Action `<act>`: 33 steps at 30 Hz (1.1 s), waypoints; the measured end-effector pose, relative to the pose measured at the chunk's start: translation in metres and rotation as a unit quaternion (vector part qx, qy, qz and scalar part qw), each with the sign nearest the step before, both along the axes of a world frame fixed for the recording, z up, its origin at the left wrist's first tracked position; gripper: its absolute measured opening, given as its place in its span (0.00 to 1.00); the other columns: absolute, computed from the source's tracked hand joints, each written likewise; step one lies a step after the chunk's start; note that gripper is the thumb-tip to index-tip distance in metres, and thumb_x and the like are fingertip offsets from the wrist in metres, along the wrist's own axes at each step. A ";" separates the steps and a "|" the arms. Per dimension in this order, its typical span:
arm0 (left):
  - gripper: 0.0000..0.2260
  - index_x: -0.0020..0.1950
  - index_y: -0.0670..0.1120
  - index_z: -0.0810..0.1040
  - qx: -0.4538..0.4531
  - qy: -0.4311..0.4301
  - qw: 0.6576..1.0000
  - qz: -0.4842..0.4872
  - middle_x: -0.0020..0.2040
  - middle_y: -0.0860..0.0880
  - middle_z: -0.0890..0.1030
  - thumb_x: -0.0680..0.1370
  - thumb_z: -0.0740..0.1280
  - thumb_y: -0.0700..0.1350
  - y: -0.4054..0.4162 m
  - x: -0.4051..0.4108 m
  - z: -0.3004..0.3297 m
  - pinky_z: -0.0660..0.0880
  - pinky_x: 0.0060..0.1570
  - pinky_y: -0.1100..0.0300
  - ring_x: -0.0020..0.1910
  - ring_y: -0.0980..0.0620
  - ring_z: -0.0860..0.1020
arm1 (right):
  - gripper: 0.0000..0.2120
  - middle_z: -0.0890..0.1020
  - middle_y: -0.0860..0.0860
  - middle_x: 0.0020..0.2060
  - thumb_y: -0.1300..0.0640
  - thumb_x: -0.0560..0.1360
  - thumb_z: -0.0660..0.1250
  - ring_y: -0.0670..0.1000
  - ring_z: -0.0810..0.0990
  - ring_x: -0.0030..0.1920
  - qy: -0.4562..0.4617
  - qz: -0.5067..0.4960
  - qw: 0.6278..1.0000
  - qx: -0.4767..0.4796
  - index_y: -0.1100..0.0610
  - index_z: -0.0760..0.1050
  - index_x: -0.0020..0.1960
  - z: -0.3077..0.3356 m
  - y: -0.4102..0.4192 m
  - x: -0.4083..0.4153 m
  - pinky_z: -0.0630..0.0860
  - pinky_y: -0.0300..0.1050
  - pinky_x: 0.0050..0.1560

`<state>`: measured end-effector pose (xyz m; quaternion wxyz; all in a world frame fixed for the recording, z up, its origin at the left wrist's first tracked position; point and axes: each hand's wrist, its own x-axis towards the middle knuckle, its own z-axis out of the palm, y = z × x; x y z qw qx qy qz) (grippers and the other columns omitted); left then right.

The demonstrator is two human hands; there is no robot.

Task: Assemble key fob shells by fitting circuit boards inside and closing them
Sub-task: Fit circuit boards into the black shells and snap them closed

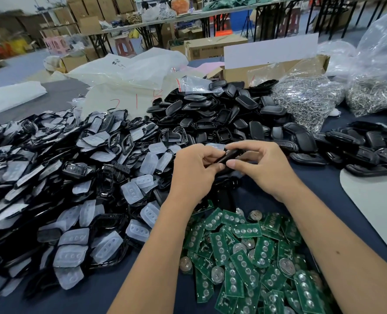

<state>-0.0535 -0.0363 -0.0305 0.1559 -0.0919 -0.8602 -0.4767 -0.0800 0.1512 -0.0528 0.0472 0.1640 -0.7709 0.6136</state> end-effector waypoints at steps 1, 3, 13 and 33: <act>0.13 0.50 0.46 0.88 -0.004 0.002 1.000 -0.009 0.40 0.59 0.82 0.70 0.78 0.32 0.000 0.000 0.000 0.75 0.43 0.73 0.39 0.66 0.80 | 0.14 0.89 0.49 0.46 0.61 0.72 0.81 0.54 0.88 0.45 0.004 0.002 1.000 0.001 0.46 0.86 0.54 0.000 0.000 0.000 0.85 0.53 0.50; 0.13 0.49 0.44 0.88 -0.008 0.001 1.000 -0.025 0.39 0.60 0.81 0.70 0.78 0.30 0.000 0.001 0.001 0.75 0.43 0.73 0.39 0.67 0.80 | 0.13 0.88 0.53 0.42 0.64 0.71 0.81 0.57 0.88 0.42 0.002 0.001 1.000 -0.011 0.50 0.87 0.50 0.000 -0.001 0.000 0.86 0.56 0.48; 0.17 0.55 0.49 0.85 -0.066 0.039 0.997 -0.019 0.45 0.55 0.84 0.70 0.79 0.35 -0.002 0.002 -0.001 0.80 0.48 0.64 0.45 0.60 0.82 | 0.12 0.84 0.57 0.40 0.71 0.70 0.79 0.55 0.83 0.33 0.057 0.007 0.998 0.002 0.56 0.83 0.45 0.006 -0.007 0.007 0.81 0.47 0.36; 0.14 0.57 0.28 0.74 0.431 -0.175 0.879 -0.107 0.45 0.38 0.83 0.73 0.72 0.26 0.007 0.004 0.001 0.85 0.46 0.52 0.45 0.42 0.86 | 0.09 0.73 0.50 0.26 0.48 0.72 0.75 0.46 0.68 0.24 -0.102 0.029 0.977 -0.184 0.54 0.86 0.40 0.011 -0.014 0.011 0.62 0.35 0.24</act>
